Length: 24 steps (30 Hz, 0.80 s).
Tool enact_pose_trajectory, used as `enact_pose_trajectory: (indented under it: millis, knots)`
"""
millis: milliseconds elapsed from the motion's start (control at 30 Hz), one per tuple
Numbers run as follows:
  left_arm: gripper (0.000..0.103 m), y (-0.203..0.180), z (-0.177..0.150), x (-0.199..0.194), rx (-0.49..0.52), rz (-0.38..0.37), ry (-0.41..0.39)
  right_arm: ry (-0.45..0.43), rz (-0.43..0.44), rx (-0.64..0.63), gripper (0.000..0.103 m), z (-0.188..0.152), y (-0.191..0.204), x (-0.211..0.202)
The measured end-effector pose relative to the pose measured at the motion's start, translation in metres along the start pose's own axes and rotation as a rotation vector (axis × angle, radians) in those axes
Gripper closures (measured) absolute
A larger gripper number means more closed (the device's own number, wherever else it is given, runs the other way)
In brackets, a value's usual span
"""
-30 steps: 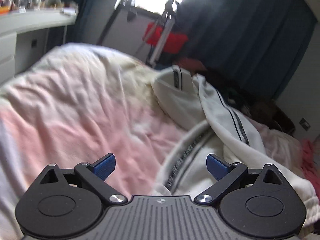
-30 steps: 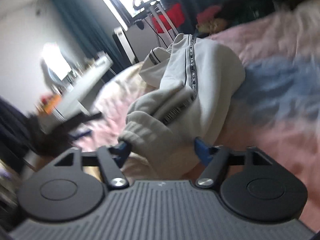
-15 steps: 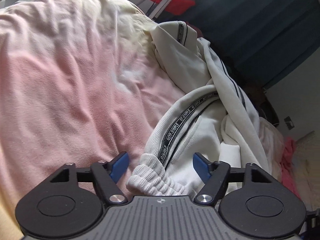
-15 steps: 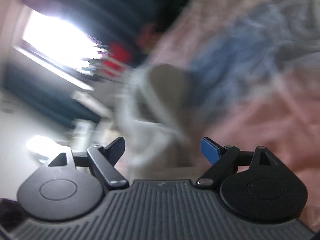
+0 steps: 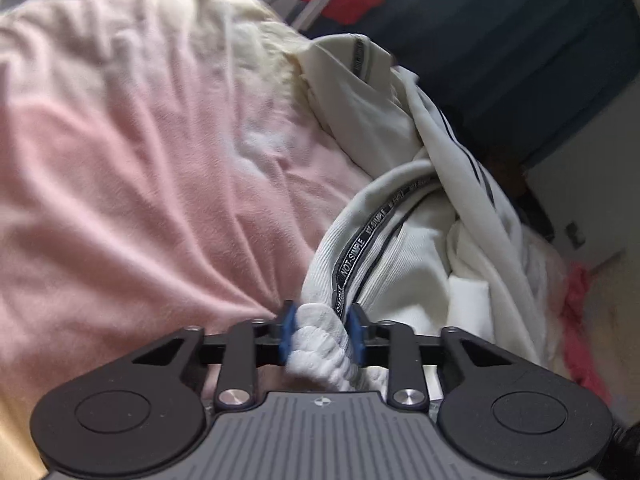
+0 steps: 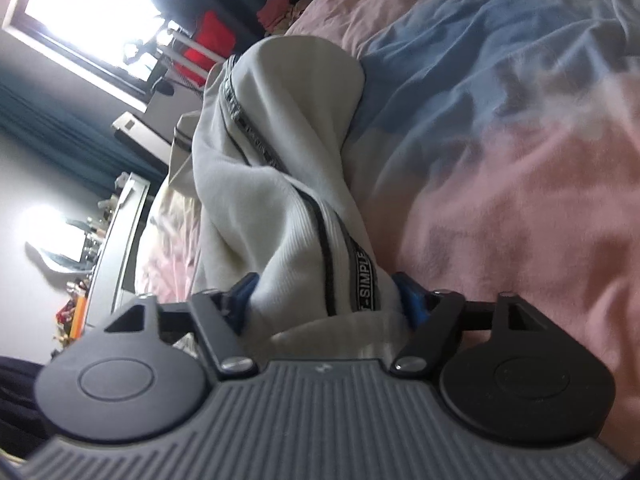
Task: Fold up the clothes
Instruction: 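Grasp the ribbed cuff with the left gripper and lift the pants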
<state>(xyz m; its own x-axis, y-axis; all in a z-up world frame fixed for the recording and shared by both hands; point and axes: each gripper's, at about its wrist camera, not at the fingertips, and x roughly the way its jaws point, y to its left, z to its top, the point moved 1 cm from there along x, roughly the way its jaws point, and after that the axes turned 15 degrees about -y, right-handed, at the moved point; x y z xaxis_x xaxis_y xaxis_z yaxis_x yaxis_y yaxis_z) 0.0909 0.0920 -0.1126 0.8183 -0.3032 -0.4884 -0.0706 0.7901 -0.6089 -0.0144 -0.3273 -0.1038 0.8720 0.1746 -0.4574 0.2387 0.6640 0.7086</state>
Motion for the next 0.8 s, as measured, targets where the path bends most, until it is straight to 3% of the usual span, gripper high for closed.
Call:
enact_pose_trajectory:
  millis: [133,200,367,500,667,800]
  knots:
    - [0.085,0.002,0.006,-0.004,-0.054,0.003,-0.005,-0.032,0.012,-0.021,0.062,0.001,0.003,-0.015]
    - [0.085,-0.007,0.022,-0.015,-0.014,0.027,-0.069,-0.034,0.050,0.026,0.071,-0.001,0.006,-0.022]
    - [0.087,-0.020,0.100,-0.046,0.020,0.074,-0.230,-0.036,0.173,0.105,0.078,-0.030,0.047,-0.026]
    - [0.087,-0.023,0.183,-0.069,0.088,0.215,-0.354,-0.012,0.250,0.197,0.082,-0.069,0.100,-0.007]
    - [0.092,-0.016,0.274,-0.078,0.298,0.390,-0.529,0.067,0.366,0.202,0.084,-0.126,0.203,0.052]
    - [0.092,0.032,0.339,-0.050,0.290,0.509,-0.546,0.180,0.448,0.204,0.084,-0.175,0.272,0.116]
